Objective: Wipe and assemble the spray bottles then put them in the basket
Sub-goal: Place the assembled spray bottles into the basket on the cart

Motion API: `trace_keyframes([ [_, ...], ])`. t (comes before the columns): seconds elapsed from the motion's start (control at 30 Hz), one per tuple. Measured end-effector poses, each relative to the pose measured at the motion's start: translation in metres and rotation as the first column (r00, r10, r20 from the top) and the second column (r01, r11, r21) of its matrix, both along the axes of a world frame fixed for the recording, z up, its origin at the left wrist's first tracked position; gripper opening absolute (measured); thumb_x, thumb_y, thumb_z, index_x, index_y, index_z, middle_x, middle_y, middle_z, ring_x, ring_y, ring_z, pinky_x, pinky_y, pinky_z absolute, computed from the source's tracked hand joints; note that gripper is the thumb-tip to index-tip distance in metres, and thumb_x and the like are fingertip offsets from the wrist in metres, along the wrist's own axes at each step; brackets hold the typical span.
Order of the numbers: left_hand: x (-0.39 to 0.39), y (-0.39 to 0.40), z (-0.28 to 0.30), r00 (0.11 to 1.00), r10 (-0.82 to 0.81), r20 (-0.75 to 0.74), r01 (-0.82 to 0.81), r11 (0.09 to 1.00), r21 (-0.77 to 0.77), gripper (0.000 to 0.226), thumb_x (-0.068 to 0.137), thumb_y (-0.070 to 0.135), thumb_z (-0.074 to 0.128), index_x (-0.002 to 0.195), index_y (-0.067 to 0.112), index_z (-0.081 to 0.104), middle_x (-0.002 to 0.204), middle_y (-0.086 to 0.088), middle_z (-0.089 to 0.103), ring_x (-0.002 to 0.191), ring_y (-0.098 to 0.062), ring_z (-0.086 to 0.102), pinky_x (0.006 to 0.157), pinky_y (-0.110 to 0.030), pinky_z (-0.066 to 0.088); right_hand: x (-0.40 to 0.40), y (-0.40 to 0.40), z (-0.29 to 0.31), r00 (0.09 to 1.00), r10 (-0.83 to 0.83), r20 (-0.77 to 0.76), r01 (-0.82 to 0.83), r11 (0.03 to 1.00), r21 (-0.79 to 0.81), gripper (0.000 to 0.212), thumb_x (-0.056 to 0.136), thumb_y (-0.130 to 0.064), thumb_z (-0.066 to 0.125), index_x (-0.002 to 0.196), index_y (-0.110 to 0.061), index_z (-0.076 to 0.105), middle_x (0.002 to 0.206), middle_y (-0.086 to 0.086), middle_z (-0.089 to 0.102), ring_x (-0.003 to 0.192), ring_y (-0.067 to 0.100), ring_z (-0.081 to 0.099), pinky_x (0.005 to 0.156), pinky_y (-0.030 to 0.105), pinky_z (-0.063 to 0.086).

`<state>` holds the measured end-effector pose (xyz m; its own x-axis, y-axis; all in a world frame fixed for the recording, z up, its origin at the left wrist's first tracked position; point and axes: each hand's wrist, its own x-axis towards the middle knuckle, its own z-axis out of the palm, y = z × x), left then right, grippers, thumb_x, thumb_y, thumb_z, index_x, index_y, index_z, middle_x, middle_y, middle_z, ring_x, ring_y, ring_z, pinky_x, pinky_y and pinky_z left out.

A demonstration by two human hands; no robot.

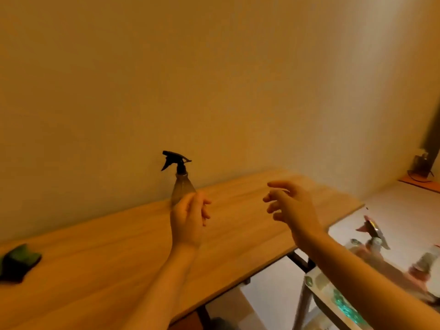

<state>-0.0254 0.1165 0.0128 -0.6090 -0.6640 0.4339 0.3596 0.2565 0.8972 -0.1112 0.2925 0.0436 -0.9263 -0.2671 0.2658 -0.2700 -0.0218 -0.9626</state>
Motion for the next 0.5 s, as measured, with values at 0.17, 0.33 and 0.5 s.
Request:
trace_keyframes([
  [0.17, 0.027, -0.091, -0.013, 0.977, 0.209, 0.054, -0.207, 0.978, -0.031, 0.037, 0.098, 0.021, 0.045, 0.069, 0.007, 0.063, 0.056, -0.004, 0.053, 0.047, -0.006, 0.047, 0.046, -0.022, 0.038, -0.029, -0.122, -0.064, 0.99, 0.132, 0.044, -0.138, 0.962, 0.235, 0.045, 0.085, -0.015, 0.069, 0.126, -0.012, 0.049, 0.113, 0.006, 0.059, 0.097, 0.017, 0.06, 0.074, 0.027, 0.054],
  [0.33, 0.044, -0.147, -0.035, 0.951, 0.286, 0.12, -0.279, 0.958, -0.069, 0.036, 0.095, 0.028, 0.053, 0.065, 0.012, 0.063, 0.05, -0.001, 0.054, 0.046, -0.006, 0.048, 0.046, -0.022, 0.039, -0.05, -0.215, -0.097, 0.993, 0.12, 0.017, -0.119, 0.936, 0.331, 0.08, 0.071, -0.021, 0.083, 0.137, -0.012, 0.038, 0.125, 0.0, 0.047, 0.116, 0.02, 0.048, 0.086, 0.026, 0.042],
  [0.5, 0.047, -0.173, -0.05, 0.955, 0.261, 0.143, -0.257, 0.965, -0.048, 0.035, 0.079, 0.039, 0.049, 0.064, 0.011, 0.064, 0.047, -0.002, 0.053, 0.042, -0.007, 0.045, 0.044, -0.021, 0.037, -0.07, -0.265, -0.098, 0.987, 0.117, -0.113, -0.083, 0.959, 0.271, 0.073, 0.062, -0.03, 0.087, 0.123, -0.017, 0.048, 0.106, -0.007, 0.055, 0.099, 0.013, 0.056, 0.077, 0.025, 0.045],
])
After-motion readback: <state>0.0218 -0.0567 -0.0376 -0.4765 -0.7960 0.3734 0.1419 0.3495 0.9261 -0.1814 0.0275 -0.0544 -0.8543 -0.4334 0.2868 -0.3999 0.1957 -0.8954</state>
